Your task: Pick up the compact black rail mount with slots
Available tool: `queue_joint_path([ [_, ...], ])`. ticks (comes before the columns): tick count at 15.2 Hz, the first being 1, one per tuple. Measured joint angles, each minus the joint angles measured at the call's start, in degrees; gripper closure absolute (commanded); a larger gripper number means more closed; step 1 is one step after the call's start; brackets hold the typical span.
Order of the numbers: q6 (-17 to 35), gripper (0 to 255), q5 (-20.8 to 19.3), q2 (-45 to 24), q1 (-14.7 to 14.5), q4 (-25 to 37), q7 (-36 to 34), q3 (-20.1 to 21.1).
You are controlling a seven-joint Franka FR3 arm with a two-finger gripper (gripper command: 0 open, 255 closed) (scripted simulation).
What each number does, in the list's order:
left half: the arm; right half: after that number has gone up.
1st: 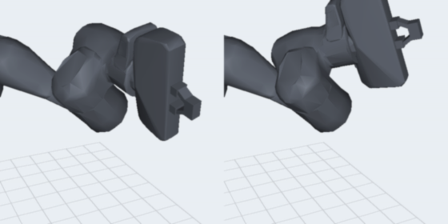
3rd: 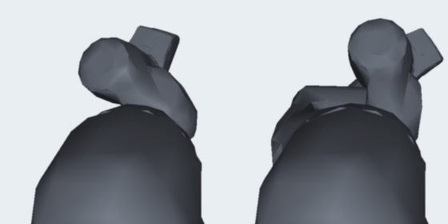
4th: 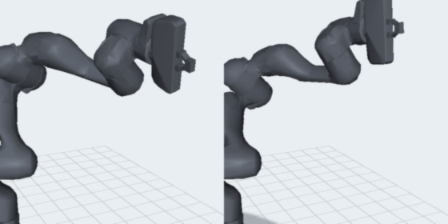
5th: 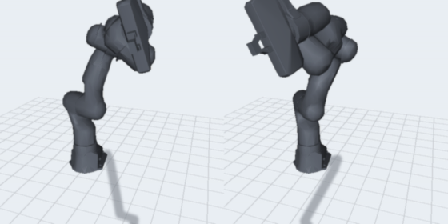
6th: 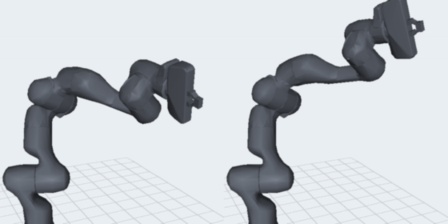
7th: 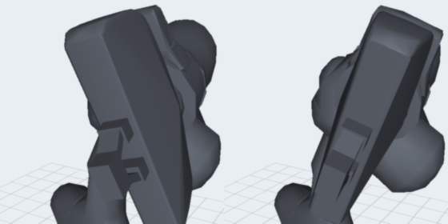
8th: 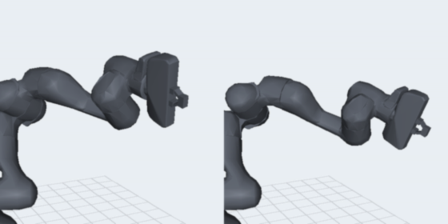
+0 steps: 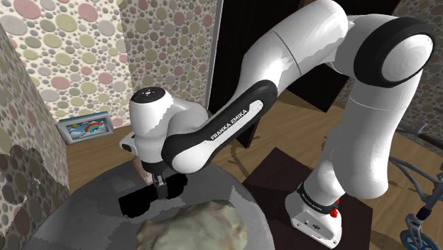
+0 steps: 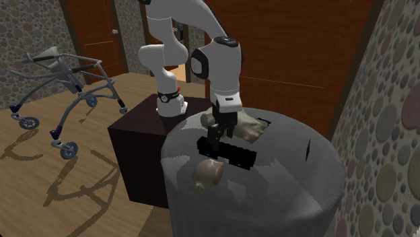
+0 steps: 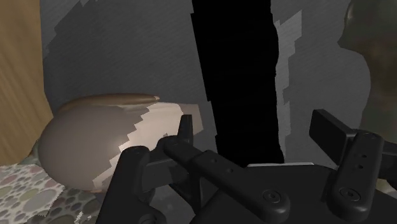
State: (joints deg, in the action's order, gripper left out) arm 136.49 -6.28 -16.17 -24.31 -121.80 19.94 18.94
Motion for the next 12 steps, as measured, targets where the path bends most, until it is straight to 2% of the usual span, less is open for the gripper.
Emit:
queue_joint_path([
  [4, 2.59, 0, -1.20, -2.35, -0.38, -0.38, -0.68, -0.54],
  [5, 2.87, 255, -1.29, -2.50, -0.39, -0.52, -0.71, -0.59],
  [12, 3.18, 255, -1.47, -2.66, -0.42, -0.58, -0.80, -0.69],
])
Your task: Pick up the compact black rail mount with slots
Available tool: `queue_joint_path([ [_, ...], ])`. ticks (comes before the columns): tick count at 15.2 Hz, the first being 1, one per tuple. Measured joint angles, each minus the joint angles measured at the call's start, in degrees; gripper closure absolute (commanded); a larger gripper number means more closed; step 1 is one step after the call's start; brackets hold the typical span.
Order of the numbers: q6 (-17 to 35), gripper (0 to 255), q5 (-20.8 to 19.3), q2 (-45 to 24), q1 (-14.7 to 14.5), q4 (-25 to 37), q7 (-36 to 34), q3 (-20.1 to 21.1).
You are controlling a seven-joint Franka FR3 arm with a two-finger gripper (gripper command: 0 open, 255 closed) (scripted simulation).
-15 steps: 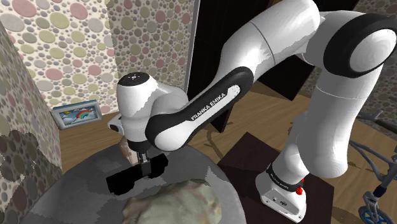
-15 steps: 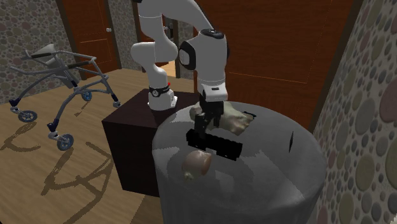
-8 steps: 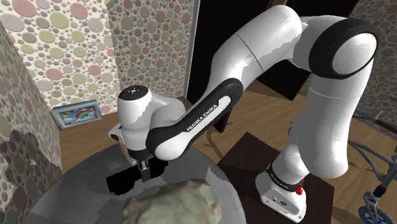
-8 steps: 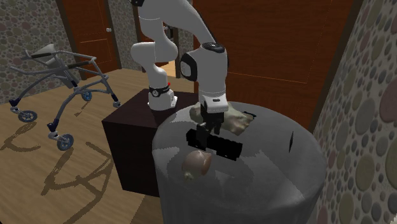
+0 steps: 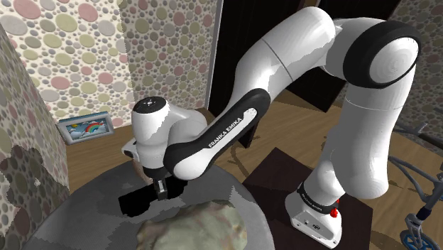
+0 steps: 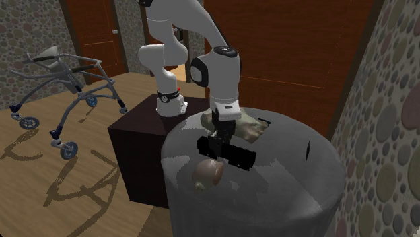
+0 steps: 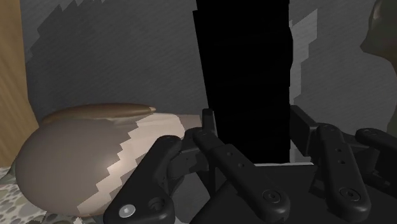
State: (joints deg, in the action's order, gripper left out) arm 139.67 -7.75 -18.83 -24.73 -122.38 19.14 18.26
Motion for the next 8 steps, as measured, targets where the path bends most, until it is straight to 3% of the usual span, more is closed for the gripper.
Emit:
queue_joint_path([
  [8, -2.48, 255, 1.25, 2.33, 0.42, 0.19, 0.76, 0.61],
])
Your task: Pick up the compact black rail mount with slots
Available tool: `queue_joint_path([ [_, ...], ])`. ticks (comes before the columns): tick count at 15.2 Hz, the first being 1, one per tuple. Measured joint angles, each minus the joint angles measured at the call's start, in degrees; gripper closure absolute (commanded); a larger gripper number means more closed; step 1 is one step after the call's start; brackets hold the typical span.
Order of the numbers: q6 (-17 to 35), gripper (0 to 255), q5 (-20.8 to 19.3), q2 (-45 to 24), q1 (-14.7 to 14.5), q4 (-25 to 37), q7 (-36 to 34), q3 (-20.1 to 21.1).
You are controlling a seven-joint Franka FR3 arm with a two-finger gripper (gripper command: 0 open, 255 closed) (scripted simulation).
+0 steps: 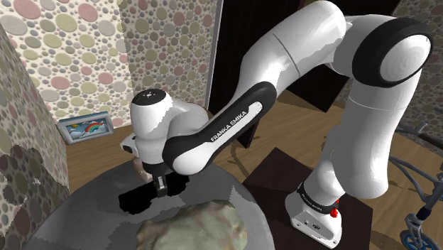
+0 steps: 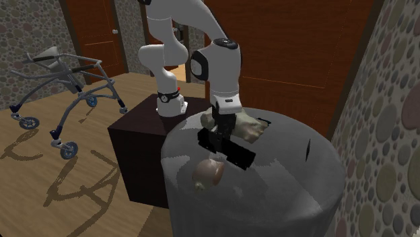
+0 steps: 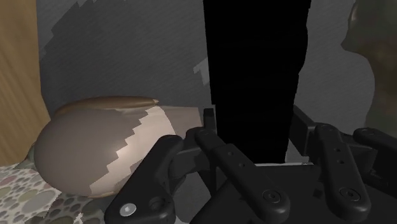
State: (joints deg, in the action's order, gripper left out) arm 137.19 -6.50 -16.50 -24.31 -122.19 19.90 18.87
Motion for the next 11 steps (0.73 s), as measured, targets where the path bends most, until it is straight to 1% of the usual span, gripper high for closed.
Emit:
queue_joint_path([
  [11, -7.19, 255, 2.70, 5.29, 0.79, 2.23, 1.83, 0.94],
])
